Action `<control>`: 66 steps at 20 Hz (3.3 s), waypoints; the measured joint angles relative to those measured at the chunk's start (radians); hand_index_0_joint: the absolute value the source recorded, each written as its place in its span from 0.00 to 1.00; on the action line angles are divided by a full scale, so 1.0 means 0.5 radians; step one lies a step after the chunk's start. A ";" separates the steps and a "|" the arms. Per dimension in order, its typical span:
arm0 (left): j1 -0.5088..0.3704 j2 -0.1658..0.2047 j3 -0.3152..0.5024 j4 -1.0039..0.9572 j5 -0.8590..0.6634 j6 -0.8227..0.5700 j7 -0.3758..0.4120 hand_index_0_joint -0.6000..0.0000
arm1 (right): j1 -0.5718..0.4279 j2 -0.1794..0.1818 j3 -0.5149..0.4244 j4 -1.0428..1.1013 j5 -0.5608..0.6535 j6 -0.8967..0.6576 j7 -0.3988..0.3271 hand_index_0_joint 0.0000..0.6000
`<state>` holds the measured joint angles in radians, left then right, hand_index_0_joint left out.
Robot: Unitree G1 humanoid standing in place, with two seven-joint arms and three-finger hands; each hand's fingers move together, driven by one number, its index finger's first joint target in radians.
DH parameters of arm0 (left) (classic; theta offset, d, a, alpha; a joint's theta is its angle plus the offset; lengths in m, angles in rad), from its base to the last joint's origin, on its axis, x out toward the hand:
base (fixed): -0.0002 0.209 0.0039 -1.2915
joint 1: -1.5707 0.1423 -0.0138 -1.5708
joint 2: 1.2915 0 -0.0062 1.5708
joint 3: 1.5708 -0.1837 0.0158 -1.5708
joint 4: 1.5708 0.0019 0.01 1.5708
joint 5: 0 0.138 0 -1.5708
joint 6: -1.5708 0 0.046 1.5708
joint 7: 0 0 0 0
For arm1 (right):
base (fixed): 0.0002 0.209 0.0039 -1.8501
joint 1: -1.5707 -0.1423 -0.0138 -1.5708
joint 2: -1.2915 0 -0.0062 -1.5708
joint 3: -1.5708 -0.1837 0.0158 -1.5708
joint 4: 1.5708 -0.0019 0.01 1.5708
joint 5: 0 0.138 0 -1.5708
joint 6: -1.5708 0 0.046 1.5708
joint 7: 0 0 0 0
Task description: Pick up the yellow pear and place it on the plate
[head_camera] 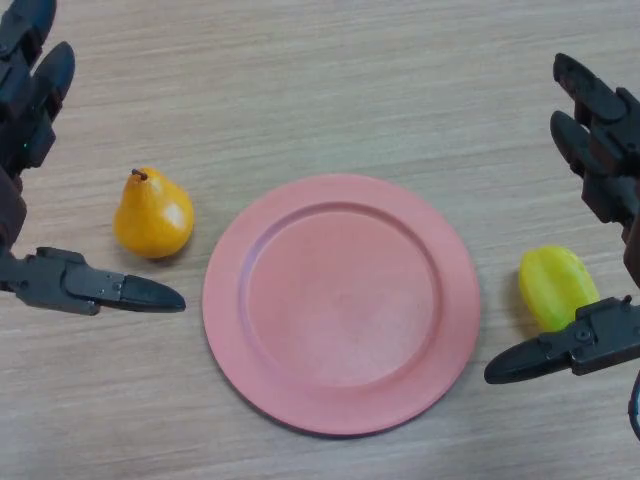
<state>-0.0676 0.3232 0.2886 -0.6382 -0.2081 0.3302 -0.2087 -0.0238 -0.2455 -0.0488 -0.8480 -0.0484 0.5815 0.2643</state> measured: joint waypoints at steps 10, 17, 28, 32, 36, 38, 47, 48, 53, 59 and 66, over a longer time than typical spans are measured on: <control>-0.196 0.102 0.000 0.500 0.023 -0.204 0.029 1.00 | -0.023 -0.001 -0.001 0.004 -0.001 0.000 0.000 0.00; -0.412 0.150 -0.167 1.538 0.292 -0.774 0.055 1.00 | -0.040 -0.003 -0.010 0.070 -0.010 -0.022 0.000 0.00; -0.765 0.152 -0.372 2.526 0.467 -1.153 0.198 1.00 | -0.012 -0.002 -0.027 0.063 -0.007 -0.024 -0.005 0.00; -0.879 0.079 -0.398 2.908 0.546 -1.266 0.244 1.00 | -0.015 -0.003 -0.026 0.065 -0.008 -0.025 -0.006 0.00; -0.981 0.072 -0.414 3.148 0.545 -1.409 0.251 1.00 | -0.009 -0.003 -0.032 0.065 -0.009 -0.029 -0.006 0.00; -1.027 0.053 -0.419 3.230 0.545 -1.474 0.252 1.00 | 0.004 -0.003 -0.052 0.051 -0.007 -0.029 -0.006 0.00; -1.148 0.021 -0.496 3.551 0.953 -1.891 0.676 0.00 | 0.038 -0.016 -0.127 -0.099 -0.008 -0.016 -0.014 0.00; -1.150 0.021 -0.518 3.551 0.974 -1.908 0.676 0.00 | 0.036 -0.016 -0.141 -0.120 -0.008 -0.016 -0.011 0.00; -1.128 0.022 -0.510 3.443 0.990 -1.889 0.579 0.00 | 0.044 -0.015 -0.170 -0.166 -0.009 -0.008 -0.010 0.00; -0.955 0.115 -0.463 2.818 0.976 -1.694 0.644 0.00 | 0.031 -0.005 -0.172 -0.175 -0.007 0.039 -0.010 0.00; -0.520 -0.115 -0.583 1.625 0.560 -0.932 0.232 0.00 | 0.033 -0.004 -0.175 -0.177 -0.001 0.041 -0.010 0.00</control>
<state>-0.3276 0.2656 -0.0029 0.1743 0.0718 -0.1356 -0.0929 -0.0073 -0.2475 -0.1361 -0.9367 -0.0488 0.6019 0.2595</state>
